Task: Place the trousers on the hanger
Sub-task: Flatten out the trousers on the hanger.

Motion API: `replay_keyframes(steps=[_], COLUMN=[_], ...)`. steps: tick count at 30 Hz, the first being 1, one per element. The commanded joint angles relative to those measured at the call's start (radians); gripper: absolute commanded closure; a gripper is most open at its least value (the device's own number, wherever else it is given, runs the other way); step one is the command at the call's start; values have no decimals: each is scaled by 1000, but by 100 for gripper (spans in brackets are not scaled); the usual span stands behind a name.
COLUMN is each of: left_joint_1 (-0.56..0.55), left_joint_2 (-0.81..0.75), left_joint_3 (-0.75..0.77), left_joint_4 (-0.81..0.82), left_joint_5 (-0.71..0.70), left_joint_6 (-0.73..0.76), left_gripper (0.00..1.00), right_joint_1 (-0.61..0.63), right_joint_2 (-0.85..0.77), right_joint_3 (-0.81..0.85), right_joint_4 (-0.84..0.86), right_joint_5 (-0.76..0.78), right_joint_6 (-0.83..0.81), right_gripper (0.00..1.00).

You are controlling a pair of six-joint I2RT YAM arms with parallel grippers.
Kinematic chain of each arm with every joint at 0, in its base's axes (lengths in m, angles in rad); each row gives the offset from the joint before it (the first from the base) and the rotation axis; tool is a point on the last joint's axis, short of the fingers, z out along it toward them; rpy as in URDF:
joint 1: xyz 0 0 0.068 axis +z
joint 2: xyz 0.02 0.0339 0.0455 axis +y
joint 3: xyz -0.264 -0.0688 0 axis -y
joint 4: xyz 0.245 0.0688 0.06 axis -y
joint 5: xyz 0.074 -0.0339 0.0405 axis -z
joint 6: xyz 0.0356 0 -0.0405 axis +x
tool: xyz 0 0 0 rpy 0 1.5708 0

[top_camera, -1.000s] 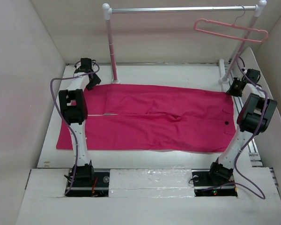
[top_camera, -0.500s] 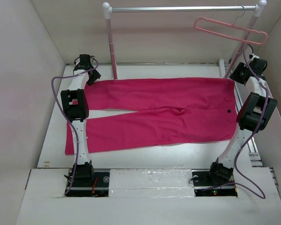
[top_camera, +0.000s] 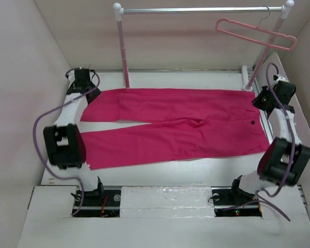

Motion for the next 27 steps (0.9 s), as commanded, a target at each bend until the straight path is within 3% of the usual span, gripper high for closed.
replay_keyframes(steps=[1, 6, 10, 16, 21, 27], left_joint_1=[21, 21, 21, 21, 30, 30], left_joint_2=[-213, -371, -352, -264, -123, 76], left_joint_3=[-252, -428, -472, -614, -574, -343], left_joint_4=[54, -67, -291, -197, -143, -185], left_joint_5=[-3, -31, -48, 40, 52, -80], left_joint_6=[-39, -119, -222, -301, -302, -255], left_gripper=[66, 63, 65, 70, 76, 77], right_joint_1=[125, 374, 492, 571, 589, 589], right_joint_2=[-198, -414, -508, -569, -609, -661], right_joint_3=[-146, -300, -392, -424, -436, -426], right_joint_4=[87, 38, 15, -49, -69, -103], right_joint_5=[-61, -52, -93, -58, -87, -58], right_joint_6=[14, 5, 11, -24, -44, -59], right_gripper=[100, 95, 81, 78, 75, 73])
